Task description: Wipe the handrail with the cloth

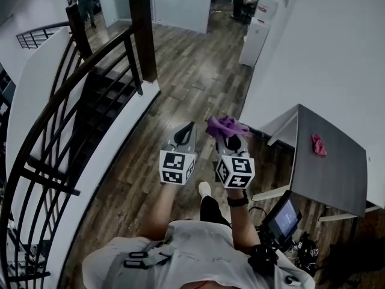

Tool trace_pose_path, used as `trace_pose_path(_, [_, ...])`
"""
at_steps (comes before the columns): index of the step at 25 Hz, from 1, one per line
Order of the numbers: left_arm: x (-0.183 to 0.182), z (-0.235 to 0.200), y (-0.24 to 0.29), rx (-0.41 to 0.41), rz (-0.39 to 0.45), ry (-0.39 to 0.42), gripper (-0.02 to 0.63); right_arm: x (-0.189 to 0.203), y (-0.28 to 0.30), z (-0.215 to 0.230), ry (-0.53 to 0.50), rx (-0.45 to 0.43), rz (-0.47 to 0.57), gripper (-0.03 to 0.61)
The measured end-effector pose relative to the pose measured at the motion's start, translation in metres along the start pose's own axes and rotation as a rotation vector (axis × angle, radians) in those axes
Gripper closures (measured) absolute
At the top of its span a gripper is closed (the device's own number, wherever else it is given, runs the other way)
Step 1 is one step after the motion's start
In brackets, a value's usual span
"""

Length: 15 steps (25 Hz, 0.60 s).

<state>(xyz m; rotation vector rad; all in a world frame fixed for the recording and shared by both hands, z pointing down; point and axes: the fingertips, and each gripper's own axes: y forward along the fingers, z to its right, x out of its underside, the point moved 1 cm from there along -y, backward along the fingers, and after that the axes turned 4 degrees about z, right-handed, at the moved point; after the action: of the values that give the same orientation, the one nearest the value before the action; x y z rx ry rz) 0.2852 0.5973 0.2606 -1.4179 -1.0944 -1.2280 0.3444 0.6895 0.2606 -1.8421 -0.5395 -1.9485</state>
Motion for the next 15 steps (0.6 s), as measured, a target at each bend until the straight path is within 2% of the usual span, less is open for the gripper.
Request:
trace_pose_path(2, [0.002, -0.019, 0.017, -0.050, -0.008, 0.010, 0.614, 0.002, 0.033, -0.001, 0.018, -0.079, -0.010, 0.500])
trace_pose_path(5, [-0.008, -0.058, 0.034, -0.169, 0.012, 0.027, 0.614, -0.002, 0.090, -0.021, 0.031, -0.280, -0.027, 0.500])
trace_pose_path(9, [-0.032, -0.121, 0.038, -0.357, 0.050, 0.067, 0.614, -0.012, 0.157, -0.072, -0.108, -0.592, 0.008, 0.500])
trace_pose_path(11, [-0.036, -0.153, 0.030, -0.438, 0.056, 0.081, 0.614, -0.012, 0.181, -0.102, -0.138, -0.712, 0.049, 0.500])
trace_pose_path(15, [-0.031, -0.215, -0.016, -0.669, 0.058, 0.072, 0.614, -0.004, 0.204, -0.170, -0.106, -0.938, 0.083, 0.500])
